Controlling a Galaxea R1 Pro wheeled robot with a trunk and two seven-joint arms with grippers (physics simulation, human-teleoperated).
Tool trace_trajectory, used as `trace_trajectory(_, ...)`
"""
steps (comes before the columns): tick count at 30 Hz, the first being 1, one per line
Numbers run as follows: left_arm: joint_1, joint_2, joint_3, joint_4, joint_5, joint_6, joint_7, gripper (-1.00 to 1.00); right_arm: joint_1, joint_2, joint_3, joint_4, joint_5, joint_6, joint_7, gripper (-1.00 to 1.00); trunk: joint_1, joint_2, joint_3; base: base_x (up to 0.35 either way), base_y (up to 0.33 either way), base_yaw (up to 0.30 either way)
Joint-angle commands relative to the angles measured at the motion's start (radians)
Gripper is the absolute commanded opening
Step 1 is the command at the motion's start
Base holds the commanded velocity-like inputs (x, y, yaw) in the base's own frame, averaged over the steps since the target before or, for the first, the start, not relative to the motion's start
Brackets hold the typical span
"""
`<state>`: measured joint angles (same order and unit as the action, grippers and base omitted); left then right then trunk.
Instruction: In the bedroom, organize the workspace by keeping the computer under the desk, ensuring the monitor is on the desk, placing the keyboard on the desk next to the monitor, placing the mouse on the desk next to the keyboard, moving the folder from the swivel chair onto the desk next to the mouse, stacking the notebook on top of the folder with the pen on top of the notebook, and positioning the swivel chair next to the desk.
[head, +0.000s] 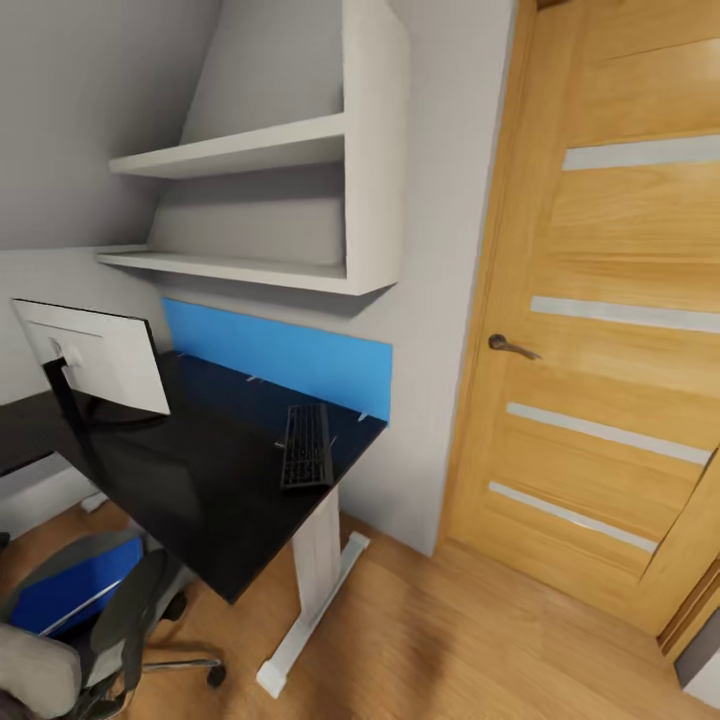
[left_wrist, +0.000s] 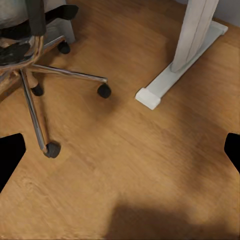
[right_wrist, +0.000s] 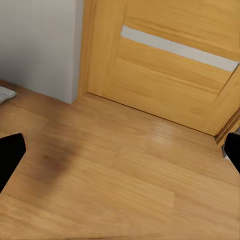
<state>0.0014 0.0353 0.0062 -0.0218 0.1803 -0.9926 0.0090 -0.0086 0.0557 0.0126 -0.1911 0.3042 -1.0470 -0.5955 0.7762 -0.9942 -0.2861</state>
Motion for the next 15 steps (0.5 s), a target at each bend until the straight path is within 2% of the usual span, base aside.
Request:
trace_trajectory(1,0.0,0.0,0.0,-0.001,0.001,-0.001,0.001,1.0,-0.001,0.0,0.001,0.001,0.009,0.0,-0.01,1.0,0.0,-0.001,-0.001,-0.223,0.0,0.287)
trace_trajectory(4,0.0,0.0,0.0,-0.001,0.001,-0.001,0.0,1.0,-0.001,0.0,0.001,0.001,0.008,0.0,-0.01,1.0,0.0,-0.001,-0.001,-0.116,0.0,0.222)
trace_trajectory(12,0.0,-0.001,0.001,-0.001,0.001,-0.001,-0.001,1.0,-0.001,0.0,0.001,0.001,0.007,0.0,-0.009,1.0,0.0,-0.001,-0.001,-0.022,0.0,0.059)
trace_trajectory(15,0.0,-0.001,0.001,-0.001,0.001,-0.001,-0.001,1.0,-0.001,0.0,0.001,0.001,0.007,0.0,-0.009,1.0,0.0,-0.001,-0.001,-0.003,0.0,0.161)
